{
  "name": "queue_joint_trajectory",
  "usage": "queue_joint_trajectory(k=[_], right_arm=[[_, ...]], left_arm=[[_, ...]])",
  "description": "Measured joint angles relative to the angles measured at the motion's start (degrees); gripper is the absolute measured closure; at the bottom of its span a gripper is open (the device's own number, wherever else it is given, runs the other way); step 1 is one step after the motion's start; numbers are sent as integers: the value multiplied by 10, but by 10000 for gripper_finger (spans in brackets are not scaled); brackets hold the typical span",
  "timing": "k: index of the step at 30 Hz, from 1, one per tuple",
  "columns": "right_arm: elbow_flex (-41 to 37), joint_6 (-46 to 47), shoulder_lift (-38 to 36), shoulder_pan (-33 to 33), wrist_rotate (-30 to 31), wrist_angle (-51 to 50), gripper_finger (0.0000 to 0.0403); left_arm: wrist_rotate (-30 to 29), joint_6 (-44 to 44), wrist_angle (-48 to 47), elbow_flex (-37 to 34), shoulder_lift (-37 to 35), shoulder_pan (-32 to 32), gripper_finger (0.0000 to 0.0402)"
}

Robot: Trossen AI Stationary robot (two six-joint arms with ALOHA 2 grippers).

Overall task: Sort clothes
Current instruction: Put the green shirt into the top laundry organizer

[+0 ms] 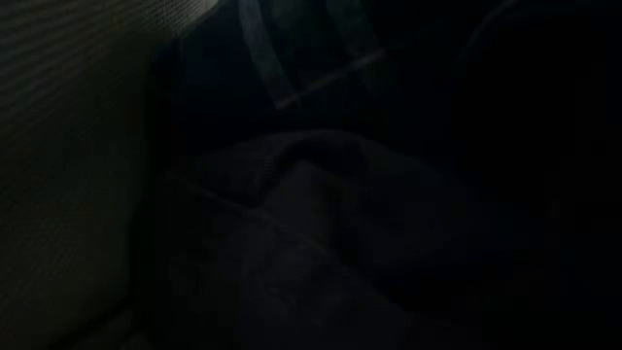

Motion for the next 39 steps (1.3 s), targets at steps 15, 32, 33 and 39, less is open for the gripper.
queue_joint_trajectory(k=[15,32,33,39], right_arm=[[175,-46,198,0,9,-6,393],[476,-44,445,8,-84,-242,132],[489,-44,457,16,-98,-261,115],[576,21,536,90,-111,-378,61]], left_arm=[[0,-86,21,0,0,0,188],[0,-89,23,0,0,0,188],[0,-95,23,0,0,0,188],[0,-101,23,0,0,0,188]])
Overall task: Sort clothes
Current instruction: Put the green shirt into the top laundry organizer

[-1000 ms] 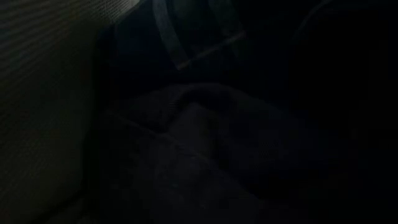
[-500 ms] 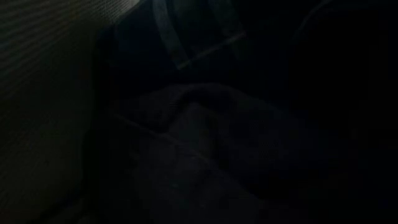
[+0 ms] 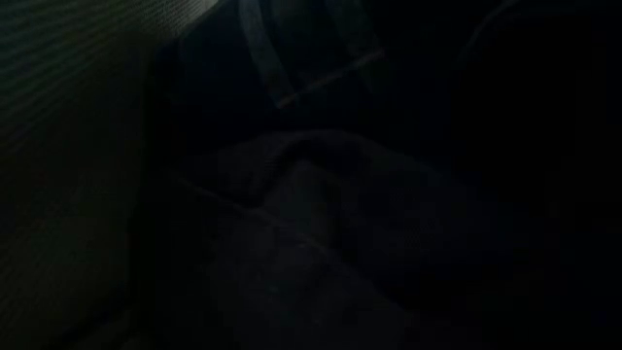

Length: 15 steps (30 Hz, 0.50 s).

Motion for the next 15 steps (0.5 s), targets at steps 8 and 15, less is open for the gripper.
queue_joint_trajectory(k=[8,15], right_arm=[[56,110,85,105,38,-47,70],[60,222,130,150,41,-64,72]], left_arm=[[-3,-7,0,0,0,0,188],[-4,-18,-3,0,0,0,188]])
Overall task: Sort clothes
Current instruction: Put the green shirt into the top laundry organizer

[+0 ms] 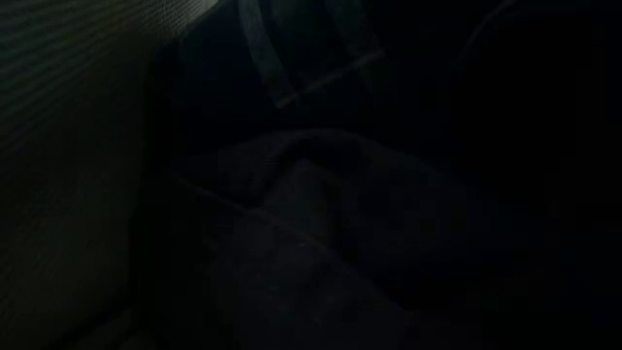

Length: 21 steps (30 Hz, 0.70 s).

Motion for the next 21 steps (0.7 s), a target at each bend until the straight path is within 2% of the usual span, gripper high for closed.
queue_joint_trajectory(k=[8,15,21], right_arm=[[0,118,49,37,19,-76,72],[0,227,79,42,24,-189,72],[0,235,119,41,15,-225,72]], left_arm=[[0,5,0,0,0,0,188],[0,1,-5,0,0,0,188],[-1,0,-18,0,0,0,188]])
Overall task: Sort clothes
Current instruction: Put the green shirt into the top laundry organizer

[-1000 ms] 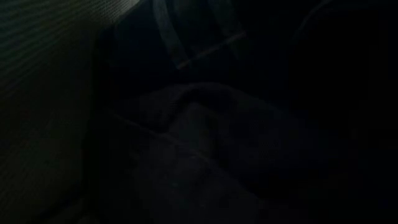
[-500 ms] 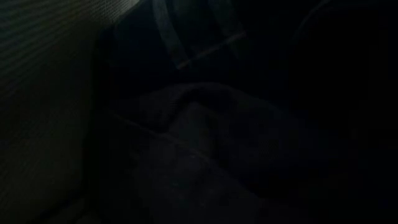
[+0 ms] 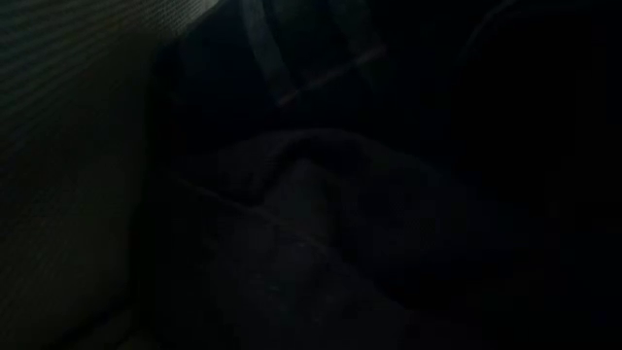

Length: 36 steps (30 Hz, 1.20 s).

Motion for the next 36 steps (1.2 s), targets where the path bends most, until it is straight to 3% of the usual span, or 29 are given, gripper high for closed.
queue_joint_trajectory(k=[6,10,17,19,22,29,36], right_arm=[[0,-34,31,-5,8,-10,74],[0,-43,34,-5,9,-10,111],[10,-69,35,-11,-24,-27,266],[36,-74,35,-19,-40,-62,318],[90,-98,35,-20,-18,-121,382],[217,-187,35,-19,92,-163,367],[307,-310,35,-23,224,-159,393]], left_arm=[[0,1,0,0,0,0,188],[0,2,3,0,0,0,188],[0,2,7,0,0,0,188],[0,2,7,0,0,0,188],[0,-10,9,0,-2,0,188],[0,6,8,23,-2,0,188],[-1,78,-26,113,-2,0,188]])
